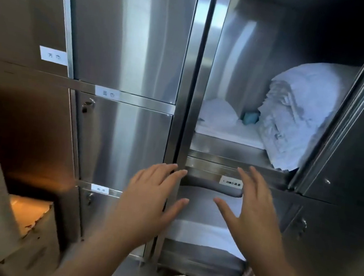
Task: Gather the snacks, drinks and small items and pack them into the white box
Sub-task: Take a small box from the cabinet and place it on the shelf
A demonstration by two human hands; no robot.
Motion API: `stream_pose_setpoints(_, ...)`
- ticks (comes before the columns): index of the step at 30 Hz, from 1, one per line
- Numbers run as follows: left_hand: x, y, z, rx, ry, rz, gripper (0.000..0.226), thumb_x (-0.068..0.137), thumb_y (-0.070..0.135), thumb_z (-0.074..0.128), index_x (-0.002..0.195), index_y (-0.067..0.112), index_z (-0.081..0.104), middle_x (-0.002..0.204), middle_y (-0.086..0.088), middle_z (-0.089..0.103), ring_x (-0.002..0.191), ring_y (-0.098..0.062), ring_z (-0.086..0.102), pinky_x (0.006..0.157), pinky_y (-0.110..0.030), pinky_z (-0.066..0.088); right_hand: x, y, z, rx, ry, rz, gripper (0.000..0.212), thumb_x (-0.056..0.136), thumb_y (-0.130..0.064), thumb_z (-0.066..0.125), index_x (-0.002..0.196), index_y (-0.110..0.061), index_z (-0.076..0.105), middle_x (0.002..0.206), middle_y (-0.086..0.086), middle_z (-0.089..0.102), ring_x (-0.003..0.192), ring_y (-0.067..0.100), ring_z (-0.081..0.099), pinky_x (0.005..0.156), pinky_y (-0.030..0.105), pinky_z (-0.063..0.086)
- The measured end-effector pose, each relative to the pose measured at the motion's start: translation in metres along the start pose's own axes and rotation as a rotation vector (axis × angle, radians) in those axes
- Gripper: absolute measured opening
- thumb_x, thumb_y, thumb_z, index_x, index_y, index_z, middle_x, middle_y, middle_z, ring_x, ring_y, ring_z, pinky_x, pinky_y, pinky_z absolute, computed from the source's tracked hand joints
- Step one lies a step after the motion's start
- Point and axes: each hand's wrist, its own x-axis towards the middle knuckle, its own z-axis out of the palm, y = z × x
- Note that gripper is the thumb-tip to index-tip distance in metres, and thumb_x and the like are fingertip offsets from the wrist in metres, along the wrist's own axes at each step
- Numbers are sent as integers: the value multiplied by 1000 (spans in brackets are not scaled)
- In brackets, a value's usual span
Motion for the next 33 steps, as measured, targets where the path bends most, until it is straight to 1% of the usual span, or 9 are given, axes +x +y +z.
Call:
stream_pose_setpoints(5,68,-26,70,-63,-47,5,57,91,54,42,143,32,32,147,10,35,135,-9,29,104,-21,12,63,34,53,-31,-16,24,79,81,-63,49,147,-30,22,156,-6,14,139,13,18,105,25,15)
stream_pose_setpoints(7,93,-29,95,-75,-71,20,59,91,55,40,144,33,29,148,12,32,136,-8,27,105,-20,10,78,55,68,-33,-33,56,79,80,-63,49,147,-31,21,156,-6,14,139,14,20,108,29,19)
stream_pose_setpoints(9,118,-27,117,-110,-91,31,58,91,54,42,143,31,32,146,10,35,134,-10,30,106,-22,14,91,77,77,-38,-49,89,78,80,-64,48,146,-31,20,156,-5,13,139,15,21,110,34,25)
stream_pose_setpoints(14,177,-13,162,-139,-93,37,53,89,52,47,137,28,43,138,6,47,127,-14,42,104,-27,23,138,134,90,-34,-53,121,80,79,-64,46,147,-30,19,156,-5,13,140,13,18,108,29,21)
stream_pose_setpoints(17,209,-7,186,-121,-66,39,52,89,52,47,135,28,44,136,7,49,125,-14,45,102,-26,25,169,167,99,-17,-77,98,80,82,-60,51,147,-32,17,155,-6,11,141,12,16,110,28,19)
stream_pose_setpoints(21,268,7,225,-82,-64,32,56,90,55,37,141,31,35,143,11,38,132,-8,33,108,-23,18,218,221,106,9,-76,63,81,80,-65,44,148,-30,18,156,-4,12,142,14,15,112,33,23)
stream_pose_setpoints(27,362,31,283,-20,-65,11,56,93,52,38,144,32,27,147,11,31,134,-8,28,109,-24,18,290,305,121,52,-122,66,86,75,-74,31,148,-33,8,156,-8,5,141,10,9,113,30,18)
stream_pose_setpoints(31,393,29,316,8,-110,-29,55,92,50,44,142,30,34,143,7,39,129,-13,37,107,-27,27,335,342,149,51,-148,79,84,79,-60,58,147,-27,21,155,0,17,140,17,21,112,32,24)
stream_pose_setpoints(33,405,23,327,22,-113,-46,54,90,47,51,138,26,42,138,4,47,124,-17,46,103,-31,35,352,352,163,46,-179,100,83,81,-56,59,147,-25,20,155,1,18,140,18,20,112,32,24)
